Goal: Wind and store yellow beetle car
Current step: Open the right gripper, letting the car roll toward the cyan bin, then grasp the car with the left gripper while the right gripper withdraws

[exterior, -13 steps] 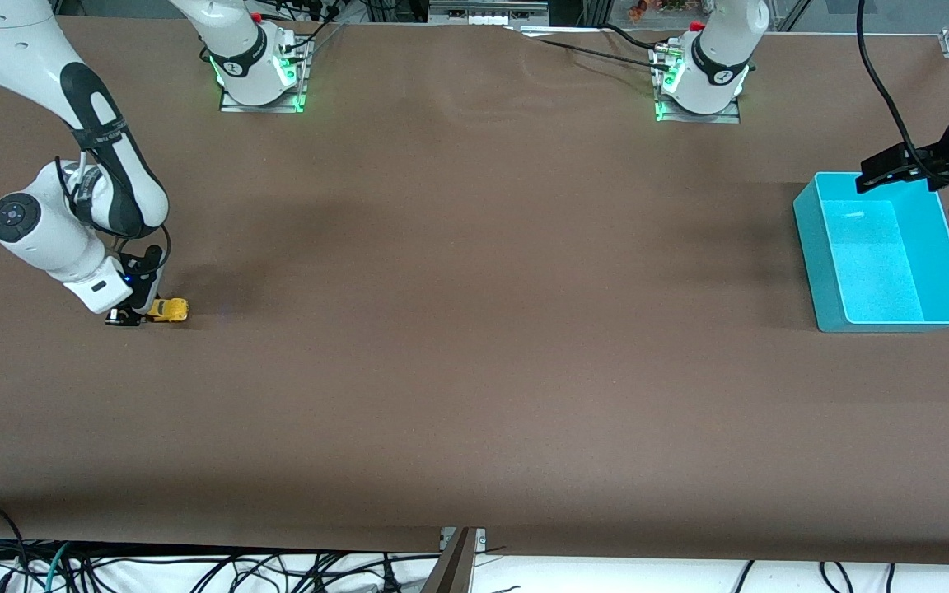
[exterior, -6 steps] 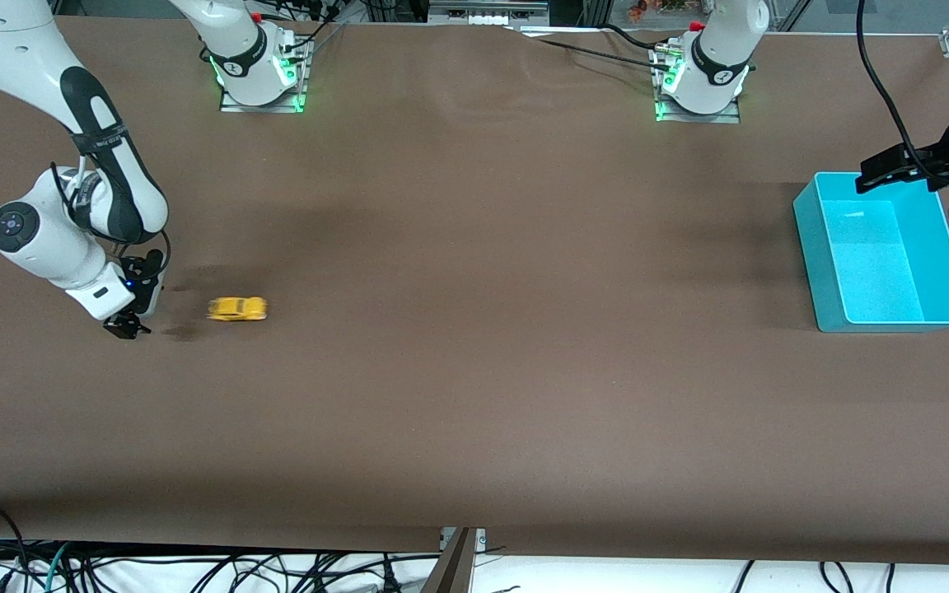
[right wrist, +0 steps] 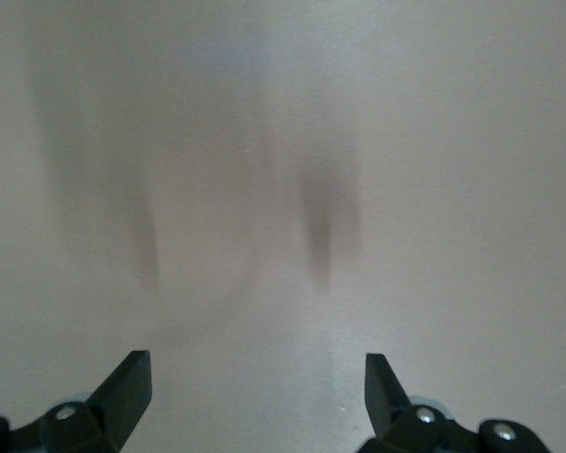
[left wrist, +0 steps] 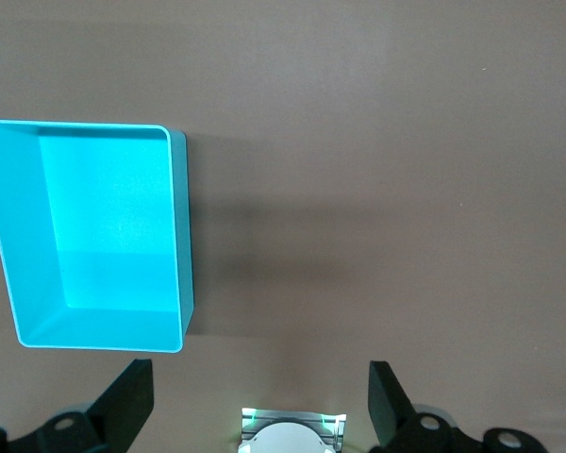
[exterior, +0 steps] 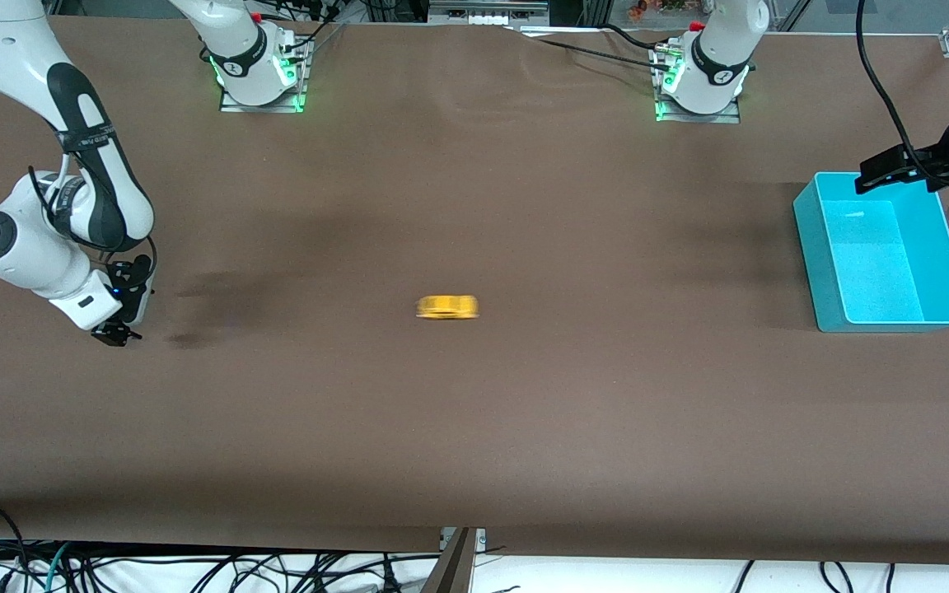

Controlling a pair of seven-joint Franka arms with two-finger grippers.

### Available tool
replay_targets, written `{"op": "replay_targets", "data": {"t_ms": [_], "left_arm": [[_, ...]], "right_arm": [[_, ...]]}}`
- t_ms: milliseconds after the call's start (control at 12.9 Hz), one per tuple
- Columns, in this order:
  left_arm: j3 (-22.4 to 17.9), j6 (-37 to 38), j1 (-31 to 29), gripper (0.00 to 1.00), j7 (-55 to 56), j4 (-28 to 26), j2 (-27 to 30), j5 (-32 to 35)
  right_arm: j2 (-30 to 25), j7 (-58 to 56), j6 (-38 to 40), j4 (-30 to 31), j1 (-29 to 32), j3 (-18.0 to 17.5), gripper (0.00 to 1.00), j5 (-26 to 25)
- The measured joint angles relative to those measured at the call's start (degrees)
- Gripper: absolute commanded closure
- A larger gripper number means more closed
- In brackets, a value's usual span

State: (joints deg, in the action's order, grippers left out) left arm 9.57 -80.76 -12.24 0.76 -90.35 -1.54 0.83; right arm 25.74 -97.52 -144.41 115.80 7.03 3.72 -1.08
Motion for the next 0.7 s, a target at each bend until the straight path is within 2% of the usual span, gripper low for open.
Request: {"op": "replay_targets", "data": {"t_ms": [232,696], "left_arm": [[0.0,-0.1,0.0,0.0,0.0,-0.1,-0.6,0.0],[-0.1,-6.8,-1.0,0.0,-4.7,-6.0,-1.7,0.0]], "right_arm": [[-1.4,4.4,5.2,-3.9,0.0,-1.0,0.0,0.1],[-3.1,25.7,25.7,-18.6,-0.7,-4.0,0.0,0.1]]}}
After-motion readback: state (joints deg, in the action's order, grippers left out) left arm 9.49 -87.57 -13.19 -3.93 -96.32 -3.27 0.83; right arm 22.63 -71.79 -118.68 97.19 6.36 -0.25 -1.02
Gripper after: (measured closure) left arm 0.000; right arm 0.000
